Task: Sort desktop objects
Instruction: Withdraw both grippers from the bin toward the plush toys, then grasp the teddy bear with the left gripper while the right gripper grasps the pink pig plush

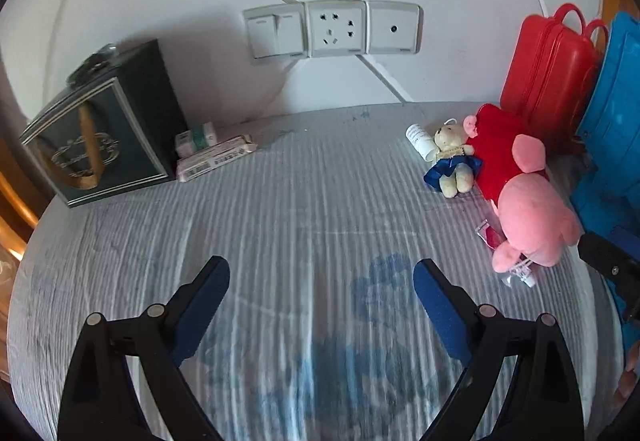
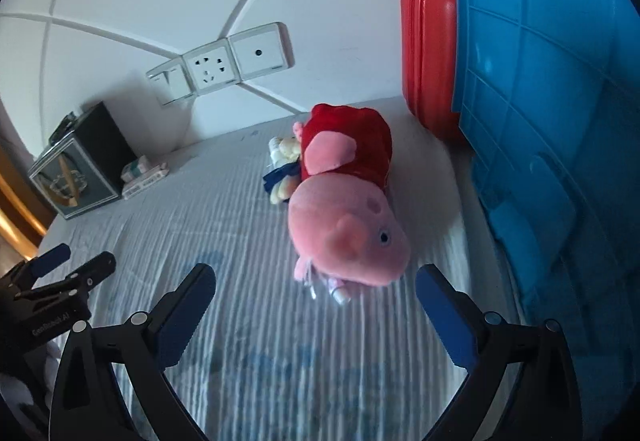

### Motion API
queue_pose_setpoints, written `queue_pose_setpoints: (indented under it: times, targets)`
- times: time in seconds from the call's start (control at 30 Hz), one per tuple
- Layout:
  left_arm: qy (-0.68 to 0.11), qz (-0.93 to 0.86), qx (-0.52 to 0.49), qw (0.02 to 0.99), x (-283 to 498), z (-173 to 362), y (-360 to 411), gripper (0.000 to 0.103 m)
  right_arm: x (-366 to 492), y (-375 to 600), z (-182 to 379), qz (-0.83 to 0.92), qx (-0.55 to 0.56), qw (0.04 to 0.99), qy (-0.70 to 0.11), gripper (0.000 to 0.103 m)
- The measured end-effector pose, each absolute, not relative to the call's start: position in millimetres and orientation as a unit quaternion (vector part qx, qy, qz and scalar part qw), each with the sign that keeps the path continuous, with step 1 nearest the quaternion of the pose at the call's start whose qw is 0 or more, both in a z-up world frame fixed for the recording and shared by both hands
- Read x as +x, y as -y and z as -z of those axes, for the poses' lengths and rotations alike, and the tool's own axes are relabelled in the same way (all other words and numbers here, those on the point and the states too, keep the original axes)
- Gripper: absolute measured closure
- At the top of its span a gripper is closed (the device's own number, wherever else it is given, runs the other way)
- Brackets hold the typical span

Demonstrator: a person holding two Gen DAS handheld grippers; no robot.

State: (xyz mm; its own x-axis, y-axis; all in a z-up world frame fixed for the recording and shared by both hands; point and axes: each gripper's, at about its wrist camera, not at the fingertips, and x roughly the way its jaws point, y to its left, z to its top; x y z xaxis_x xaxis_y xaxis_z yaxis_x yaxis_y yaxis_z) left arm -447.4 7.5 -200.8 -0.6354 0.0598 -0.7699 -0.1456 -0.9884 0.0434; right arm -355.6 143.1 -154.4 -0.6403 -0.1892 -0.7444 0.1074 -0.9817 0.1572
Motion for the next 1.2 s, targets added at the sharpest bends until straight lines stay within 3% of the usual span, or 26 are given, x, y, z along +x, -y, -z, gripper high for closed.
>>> queue_pose_setpoints:
  times: [0.3,0.57,0.63,0.73,0.87,0.97,1.0,1.2]
  targets:
    - [-0.104,-0.893,-0.410,0.152,-542.4,247.5,-104.5,0.009,-432.0,-154.7,214.3,0.894,0.439,0.064,0.060,0.000]
    - [-0.058,-0.876,-0.435,0.202,-590.9,269.9,-140.1,0.009,-426.6,-176.1,214.9,0.895,0.436,0.048,0.082,0.000]
    - [-0.044,-0.866,-0.447,0.220,-600.1,276.2,-146.0,0.014,-426.0,-178.1,215.0,0.897,0.431,0.048,0.080,0.000]
    - [-0.033,-0.859,-0.451,0.240,-600.8,275.2,-148.7,0.035,-428.0,-177.3,213.9,0.901,0.426,0.039,0.070,0.000]
    - [-0.014,-0.845,-0.461,0.268,-592.4,270.1,-146.7,0.078,-438.5,-172.1,219.9,0.898,0.433,0.043,0.060,0.000]
    - [-0.035,-0.853,-0.456,0.253,-582.1,265.8,-144.2,0.084,-441.9,-170.5,225.2,0.897,0.436,0.039,0.061,0.006]
    - [-0.037,-0.853,-0.456,0.251,-579.4,265.8,-142.3,0.085,-442.0,-170.6,226.6,0.895,0.438,0.044,0.068,0.015]
    - [-0.057,-0.874,-0.435,0.210,-547.6,252.3,-120.2,0.089,-437.0,-163.5,226.3,0.901,0.430,0.041,0.049,0.026]
